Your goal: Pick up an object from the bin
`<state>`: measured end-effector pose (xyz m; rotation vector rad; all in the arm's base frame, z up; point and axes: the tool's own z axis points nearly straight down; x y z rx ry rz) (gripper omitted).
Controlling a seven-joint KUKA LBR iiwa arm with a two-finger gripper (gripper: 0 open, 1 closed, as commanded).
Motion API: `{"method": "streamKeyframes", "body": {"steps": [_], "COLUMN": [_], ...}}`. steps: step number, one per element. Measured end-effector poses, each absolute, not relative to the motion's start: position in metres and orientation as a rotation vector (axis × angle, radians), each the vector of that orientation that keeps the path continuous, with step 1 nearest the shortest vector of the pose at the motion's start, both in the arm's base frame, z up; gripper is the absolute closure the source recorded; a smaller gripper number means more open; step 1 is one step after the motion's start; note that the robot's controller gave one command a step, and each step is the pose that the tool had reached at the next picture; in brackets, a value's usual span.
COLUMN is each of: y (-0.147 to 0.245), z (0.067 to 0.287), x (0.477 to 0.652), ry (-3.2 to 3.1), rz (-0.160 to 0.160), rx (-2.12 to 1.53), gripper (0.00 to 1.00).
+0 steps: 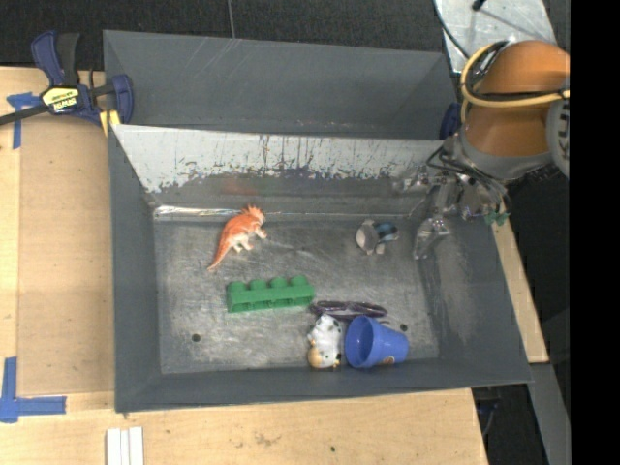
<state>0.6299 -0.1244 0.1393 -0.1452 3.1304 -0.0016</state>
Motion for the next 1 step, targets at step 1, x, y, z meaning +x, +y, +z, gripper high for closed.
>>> {"method": "streamKeyframes", "body": {"steps": [1], "y": [-0.1239], "z": [0.0716], "x": [0.6283], "ry": [3.129], "rz": [0.0], "rx": [-0.257], "gripper": [0.0]}}
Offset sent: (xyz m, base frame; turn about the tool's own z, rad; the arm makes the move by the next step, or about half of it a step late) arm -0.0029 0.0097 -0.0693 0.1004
